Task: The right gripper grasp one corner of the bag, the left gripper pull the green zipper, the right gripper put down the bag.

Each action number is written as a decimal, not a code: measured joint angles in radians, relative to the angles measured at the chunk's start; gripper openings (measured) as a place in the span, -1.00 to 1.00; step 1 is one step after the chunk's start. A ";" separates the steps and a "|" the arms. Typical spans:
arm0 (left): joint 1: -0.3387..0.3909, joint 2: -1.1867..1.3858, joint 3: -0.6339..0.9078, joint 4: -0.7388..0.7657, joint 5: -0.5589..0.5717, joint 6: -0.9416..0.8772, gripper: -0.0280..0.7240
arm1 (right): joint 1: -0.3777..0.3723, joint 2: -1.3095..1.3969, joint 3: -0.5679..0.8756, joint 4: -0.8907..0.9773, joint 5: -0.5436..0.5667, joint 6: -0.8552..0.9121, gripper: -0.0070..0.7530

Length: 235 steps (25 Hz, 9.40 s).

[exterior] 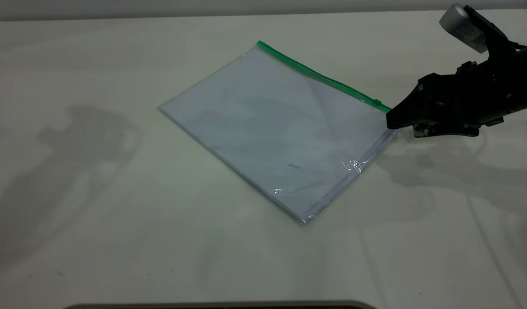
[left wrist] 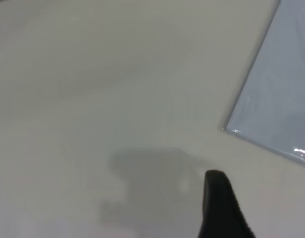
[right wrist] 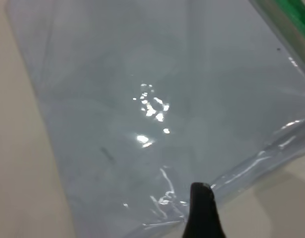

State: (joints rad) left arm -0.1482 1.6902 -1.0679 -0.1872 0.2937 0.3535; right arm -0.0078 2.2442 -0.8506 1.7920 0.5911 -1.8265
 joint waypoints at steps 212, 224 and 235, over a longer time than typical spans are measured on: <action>-0.092 0.153 -0.887 0.212 0.874 0.077 0.46 | 0.074 -0.922 -0.319 -0.969 0.040 0.944 0.53; -0.092 -0.268 -0.585 0.252 0.874 -0.230 0.47 | 0.074 -1.294 -0.317 -1.225 0.477 1.307 0.53; -0.092 -0.507 -0.350 0.252 0.874 -0.337 0.47 | 0.074 -1.719 -0.131 -1.381 0.621 1.485 0.53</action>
State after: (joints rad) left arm -0.2406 1.1837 -1.4177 0.0644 1.1677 0.0165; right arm 0.0664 0.5251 -0.9815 0.4105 1.2116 -0.3418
